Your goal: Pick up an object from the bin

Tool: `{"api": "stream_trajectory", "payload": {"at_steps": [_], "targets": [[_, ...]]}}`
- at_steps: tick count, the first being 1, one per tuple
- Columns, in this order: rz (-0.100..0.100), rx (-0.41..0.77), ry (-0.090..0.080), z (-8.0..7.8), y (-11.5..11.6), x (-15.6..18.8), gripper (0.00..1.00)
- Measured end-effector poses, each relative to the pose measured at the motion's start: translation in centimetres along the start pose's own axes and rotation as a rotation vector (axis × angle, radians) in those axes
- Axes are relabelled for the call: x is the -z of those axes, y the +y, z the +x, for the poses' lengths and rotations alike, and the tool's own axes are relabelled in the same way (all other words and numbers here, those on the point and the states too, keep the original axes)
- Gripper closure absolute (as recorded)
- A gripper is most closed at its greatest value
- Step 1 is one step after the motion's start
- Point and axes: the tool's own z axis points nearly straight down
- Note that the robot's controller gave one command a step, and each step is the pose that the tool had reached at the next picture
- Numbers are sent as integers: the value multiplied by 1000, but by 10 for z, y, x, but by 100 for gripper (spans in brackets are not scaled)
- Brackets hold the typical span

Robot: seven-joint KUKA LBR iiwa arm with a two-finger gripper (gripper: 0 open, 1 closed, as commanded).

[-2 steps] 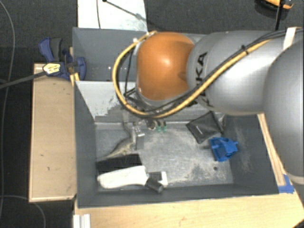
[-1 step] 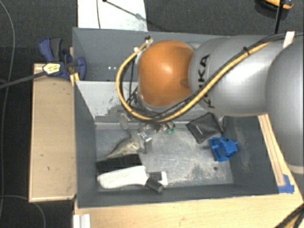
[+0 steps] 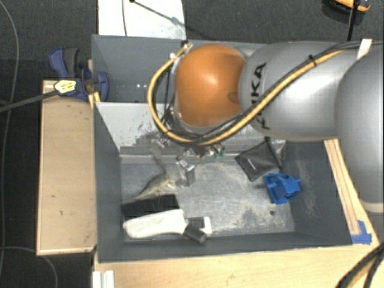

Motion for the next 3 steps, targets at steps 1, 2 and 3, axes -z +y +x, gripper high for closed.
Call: {"api": "stream_trajectory", "payload": {"at_steps": [1,2,3], "targets": [[2,156,-2,-1,6,-74,0],[1,392,-4,-12,5,-95,100],[2,399,-6,-13,5,-91,100]]}}
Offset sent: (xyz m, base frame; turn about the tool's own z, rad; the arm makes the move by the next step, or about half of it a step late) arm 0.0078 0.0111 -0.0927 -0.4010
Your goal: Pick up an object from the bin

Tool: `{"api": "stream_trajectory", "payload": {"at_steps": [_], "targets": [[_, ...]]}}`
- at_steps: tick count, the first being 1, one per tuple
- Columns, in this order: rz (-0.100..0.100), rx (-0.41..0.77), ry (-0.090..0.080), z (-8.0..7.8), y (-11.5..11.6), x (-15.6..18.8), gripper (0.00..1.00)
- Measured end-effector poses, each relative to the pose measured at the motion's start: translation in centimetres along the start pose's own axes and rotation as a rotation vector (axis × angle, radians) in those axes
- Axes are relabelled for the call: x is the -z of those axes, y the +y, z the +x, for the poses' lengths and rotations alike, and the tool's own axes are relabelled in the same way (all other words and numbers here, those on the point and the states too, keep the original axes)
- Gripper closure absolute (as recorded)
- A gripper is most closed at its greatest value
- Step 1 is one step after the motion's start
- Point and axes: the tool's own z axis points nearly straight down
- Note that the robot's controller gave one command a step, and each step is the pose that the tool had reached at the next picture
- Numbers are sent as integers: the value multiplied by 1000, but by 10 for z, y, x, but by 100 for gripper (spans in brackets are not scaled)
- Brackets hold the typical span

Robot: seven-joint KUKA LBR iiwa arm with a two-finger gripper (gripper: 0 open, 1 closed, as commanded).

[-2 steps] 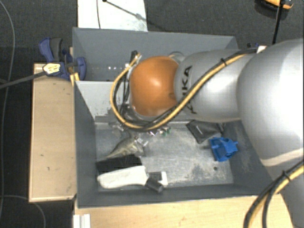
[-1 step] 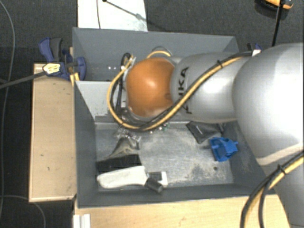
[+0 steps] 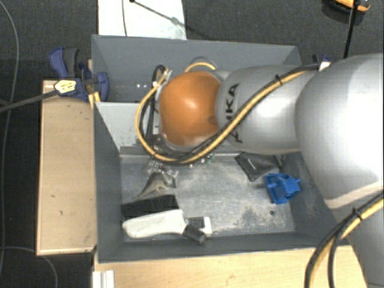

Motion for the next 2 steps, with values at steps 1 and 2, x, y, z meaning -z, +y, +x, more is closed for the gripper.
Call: {"api": "stream_trajectory", "payload": {"at_steps": [1,2], "targets": [[-1,-2,0,0,0,2,100],[-3,-4,2,1,1,11,100]]}}
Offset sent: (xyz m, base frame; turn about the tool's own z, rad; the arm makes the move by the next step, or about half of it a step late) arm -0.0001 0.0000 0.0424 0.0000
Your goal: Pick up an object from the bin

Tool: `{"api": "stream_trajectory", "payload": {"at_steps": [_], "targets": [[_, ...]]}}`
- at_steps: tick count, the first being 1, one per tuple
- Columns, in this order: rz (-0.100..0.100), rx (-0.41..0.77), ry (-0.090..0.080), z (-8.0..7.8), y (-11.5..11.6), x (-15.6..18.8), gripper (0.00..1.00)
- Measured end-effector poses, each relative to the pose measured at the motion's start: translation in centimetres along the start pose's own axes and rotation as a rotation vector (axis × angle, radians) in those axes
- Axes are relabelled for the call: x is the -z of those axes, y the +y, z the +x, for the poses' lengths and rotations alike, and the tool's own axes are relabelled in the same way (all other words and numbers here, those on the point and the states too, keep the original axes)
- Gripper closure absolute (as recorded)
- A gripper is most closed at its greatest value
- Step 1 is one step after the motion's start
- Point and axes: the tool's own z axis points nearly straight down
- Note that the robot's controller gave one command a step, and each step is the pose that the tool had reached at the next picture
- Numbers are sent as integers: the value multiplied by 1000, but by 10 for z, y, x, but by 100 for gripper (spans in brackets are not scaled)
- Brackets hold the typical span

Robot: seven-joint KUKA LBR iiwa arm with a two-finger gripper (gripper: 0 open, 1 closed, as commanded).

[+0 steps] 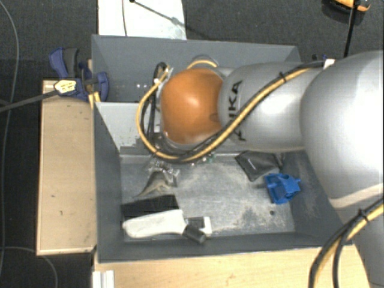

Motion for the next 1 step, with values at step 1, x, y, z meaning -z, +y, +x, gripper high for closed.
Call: {"api": "stream_trajectory", "payload": {"at_steps": [1], "targets": [[3,-1,-4,-1,-1,11,100]]}}
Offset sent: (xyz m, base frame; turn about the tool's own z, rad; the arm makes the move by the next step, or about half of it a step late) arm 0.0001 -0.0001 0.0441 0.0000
